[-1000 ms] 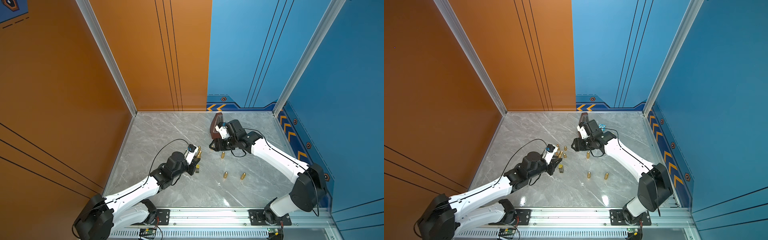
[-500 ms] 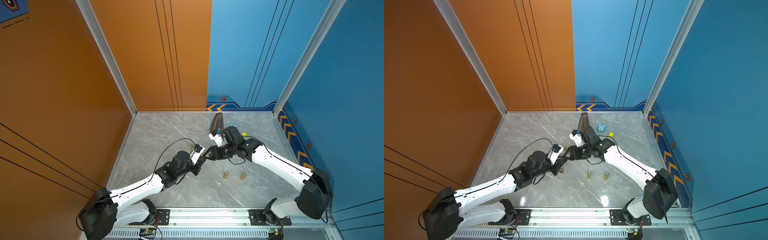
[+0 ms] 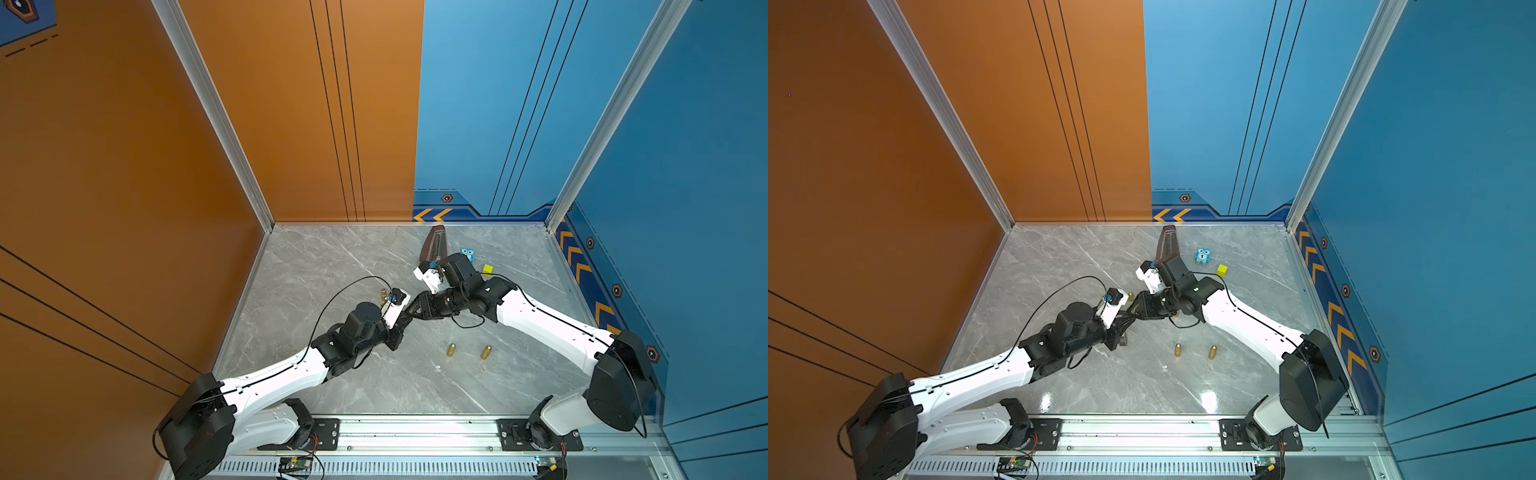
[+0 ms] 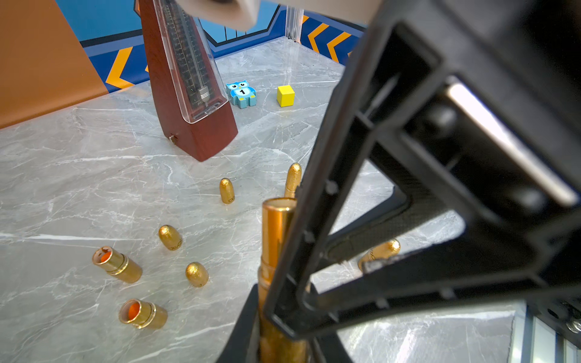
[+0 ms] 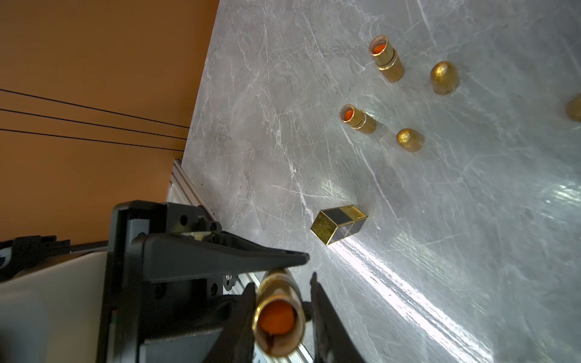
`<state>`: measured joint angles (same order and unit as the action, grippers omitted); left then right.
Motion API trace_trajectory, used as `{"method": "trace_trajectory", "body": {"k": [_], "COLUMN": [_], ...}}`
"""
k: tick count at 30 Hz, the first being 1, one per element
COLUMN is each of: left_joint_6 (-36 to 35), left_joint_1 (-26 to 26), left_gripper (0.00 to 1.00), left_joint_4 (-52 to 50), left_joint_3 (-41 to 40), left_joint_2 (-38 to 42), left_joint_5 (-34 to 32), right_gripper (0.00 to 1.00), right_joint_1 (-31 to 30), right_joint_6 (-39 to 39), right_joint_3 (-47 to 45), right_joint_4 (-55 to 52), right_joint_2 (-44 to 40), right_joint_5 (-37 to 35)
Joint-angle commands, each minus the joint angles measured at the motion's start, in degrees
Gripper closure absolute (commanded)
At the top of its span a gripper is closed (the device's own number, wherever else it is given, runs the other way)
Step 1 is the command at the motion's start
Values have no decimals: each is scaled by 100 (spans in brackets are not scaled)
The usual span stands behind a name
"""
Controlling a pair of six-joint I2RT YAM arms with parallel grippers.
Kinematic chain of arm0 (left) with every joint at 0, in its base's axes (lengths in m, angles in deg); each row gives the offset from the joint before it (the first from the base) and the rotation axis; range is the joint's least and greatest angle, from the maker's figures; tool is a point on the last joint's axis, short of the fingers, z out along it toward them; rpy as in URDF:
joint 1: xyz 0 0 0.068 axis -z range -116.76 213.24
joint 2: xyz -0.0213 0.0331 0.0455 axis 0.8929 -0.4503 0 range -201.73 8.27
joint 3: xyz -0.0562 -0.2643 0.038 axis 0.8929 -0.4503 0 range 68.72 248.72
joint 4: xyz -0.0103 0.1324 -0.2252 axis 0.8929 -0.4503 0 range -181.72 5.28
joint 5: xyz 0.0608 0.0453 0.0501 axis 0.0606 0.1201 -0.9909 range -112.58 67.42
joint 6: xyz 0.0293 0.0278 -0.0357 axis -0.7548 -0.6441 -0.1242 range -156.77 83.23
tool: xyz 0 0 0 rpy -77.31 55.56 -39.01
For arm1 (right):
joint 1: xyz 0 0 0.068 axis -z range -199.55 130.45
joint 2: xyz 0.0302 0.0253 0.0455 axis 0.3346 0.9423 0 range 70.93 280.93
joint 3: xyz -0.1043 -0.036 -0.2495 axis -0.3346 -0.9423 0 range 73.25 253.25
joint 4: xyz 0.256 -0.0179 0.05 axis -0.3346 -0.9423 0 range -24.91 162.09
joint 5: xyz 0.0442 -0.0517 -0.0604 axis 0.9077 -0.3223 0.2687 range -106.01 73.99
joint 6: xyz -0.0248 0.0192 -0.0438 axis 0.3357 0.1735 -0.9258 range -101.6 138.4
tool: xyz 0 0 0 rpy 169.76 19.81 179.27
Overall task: Open the lipstick cap
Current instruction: Place the lipstick at the center of the board.
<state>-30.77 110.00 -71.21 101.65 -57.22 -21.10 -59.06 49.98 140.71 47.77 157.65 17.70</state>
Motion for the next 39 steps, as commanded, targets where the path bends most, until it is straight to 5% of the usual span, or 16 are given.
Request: {"method": "trace_trajectory", "body": {"k": [1,15,23,28,31,39], "left_joint_6": [-46,-78,-69,96,214,425], "left_joint_1": [52,56,46,-24,-72,-230], "left_gripper": [100,100,35,9,1,1], "left_joint_4": [121,117,107,-149,-548,-1311], "left_joint_3": [186,219,65,-149,-168,-122], "left_joint_2": [-16,-123,-112,144,288,590], "left_joint_5": [-115,-161,-257,-558,-786,-1147], "right_gripper": [74,84,83,83,83,83], "right_joint_1": [-31,-189,-180,-226,-285,-352], "right_joint_6": [13,-264,-495,-694,-803,-897], "right_joint_3": [-40,63,350,543,599,844], "right_joint_4": [97,-169,-597,-777,-689,-193], "right_joint_2": [106,-90,-52,168,395,1314], "right_joint_5": [108,-663,-1649,-2825,-3545,-4255]}}
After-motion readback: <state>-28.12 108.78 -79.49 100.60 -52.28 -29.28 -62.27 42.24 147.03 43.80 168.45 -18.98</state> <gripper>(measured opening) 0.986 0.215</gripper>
